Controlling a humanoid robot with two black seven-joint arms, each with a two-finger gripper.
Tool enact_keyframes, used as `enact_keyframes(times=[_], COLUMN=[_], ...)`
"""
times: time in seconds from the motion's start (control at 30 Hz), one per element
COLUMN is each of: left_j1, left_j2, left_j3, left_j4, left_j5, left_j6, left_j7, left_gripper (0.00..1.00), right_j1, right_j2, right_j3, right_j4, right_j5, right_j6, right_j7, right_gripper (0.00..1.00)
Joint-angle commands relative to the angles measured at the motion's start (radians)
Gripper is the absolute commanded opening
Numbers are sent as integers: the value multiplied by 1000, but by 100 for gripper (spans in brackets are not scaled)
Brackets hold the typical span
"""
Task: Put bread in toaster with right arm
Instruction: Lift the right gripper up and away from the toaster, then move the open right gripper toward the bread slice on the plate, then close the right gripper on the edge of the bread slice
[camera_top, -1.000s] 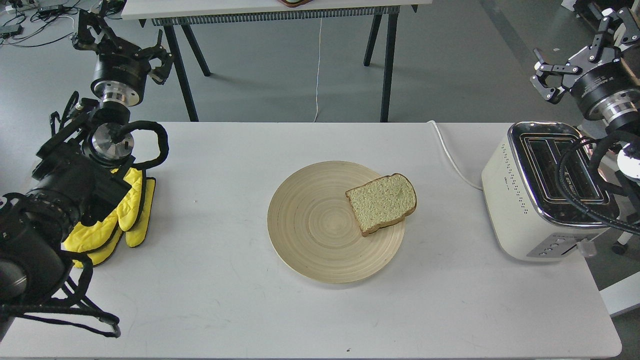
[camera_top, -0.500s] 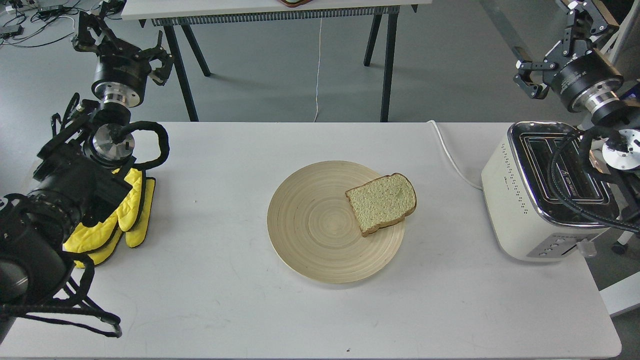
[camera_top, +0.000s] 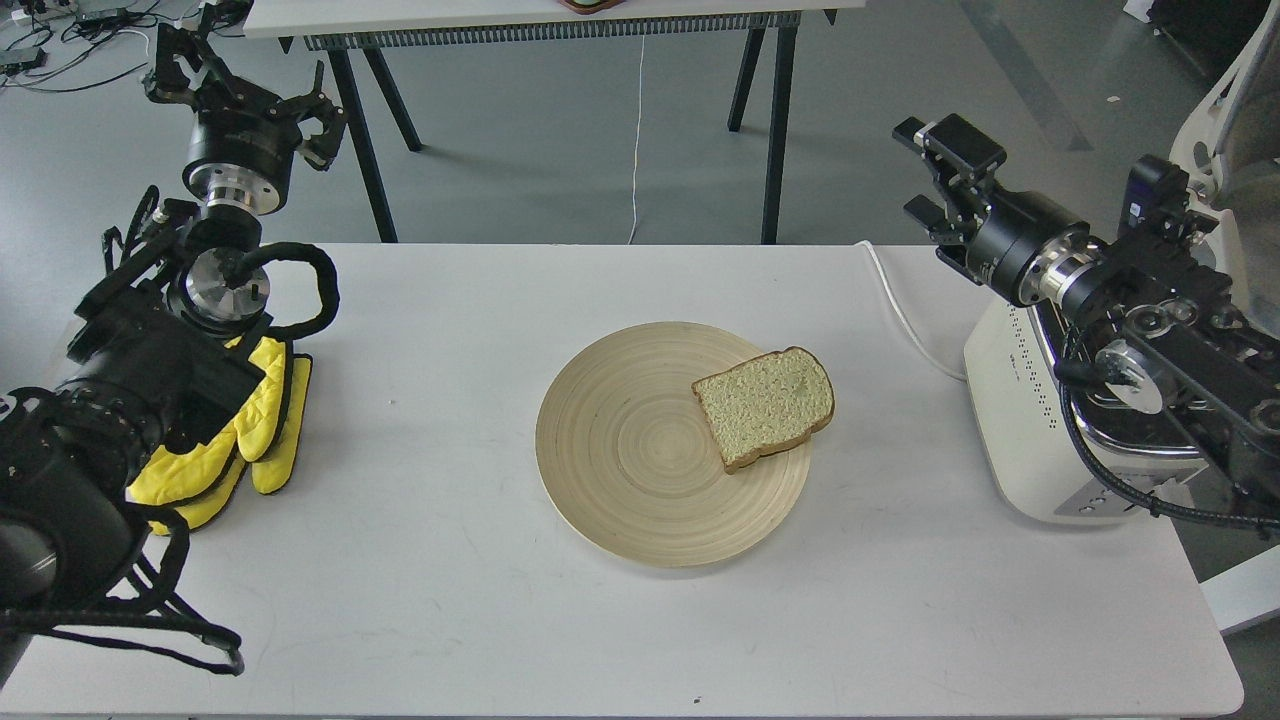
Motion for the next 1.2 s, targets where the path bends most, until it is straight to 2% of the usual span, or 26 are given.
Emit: enact_keyframes(times=[0.0,0.1,0.23,0.5,0.67,0.87,0.93,1.03,1.1,1.17], left_j1=[0,0,0,0,0,0,0,-2,-2,-2], left_j2=[-2,-2,-3,-3,-5,-5,-5,-6,-6,-6], left_j3=[2,2,0,5,5,5,3,3,2,3], left_j4=[0,0,0,0,0,0,0,0,0,0], left_j5=[0,0,0,2,2,2,2,2,2,2], left_j6=[0,0,0,0,0,0,0,0,0,0], left_j7=[0,0,0,0,0,0,0,0,0,0], left_gripper=[100,100,100,100,100,100,100,100,100,100], right_j1=[-4,-12,-35,-34,-43,-40,-40,-40,-40,-40], right_j2=[45,74,115,122,147,198,207,209,209,209], right_j3=[-91,-114,-190,-333,-344,-371,-371,-371,-371,-373], right_j4=[-11,-26,-86,-115,-151,-200,-215,-226,-226,-226], right_j5=[-69,-86,-101,-107,-107,-106,-104,-104,-104,-104], right_j6=[-32,-38,-72,-153,-153,-155,-155,-155,-155,-155], right_j7=[2,0,-3,-4,-9,-10,-12,-12,-15,-21], right_gripper=[98,97,91,84,74,67,62,60,54,44])
